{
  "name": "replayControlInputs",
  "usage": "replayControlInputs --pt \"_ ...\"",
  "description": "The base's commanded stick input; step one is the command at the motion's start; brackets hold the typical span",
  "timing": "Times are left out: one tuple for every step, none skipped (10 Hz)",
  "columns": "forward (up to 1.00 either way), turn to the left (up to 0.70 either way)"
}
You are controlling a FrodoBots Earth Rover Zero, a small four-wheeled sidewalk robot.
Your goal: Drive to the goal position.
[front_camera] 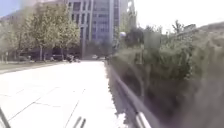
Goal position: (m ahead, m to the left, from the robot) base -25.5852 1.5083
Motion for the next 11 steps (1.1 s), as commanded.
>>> replayControlInputs --pt "0.7 0.01" --pt "0.7 0.21" --pt "0.7 0.27" --pt "0.24 0.39" --pt "0.0 0.45" --pt "0.0 0.45" --pt "0.0 0.45" --pt "0.0 0.45" --pt "0.0 0.45" --pt "0.0 0.45" --pt "0.0 0.45"
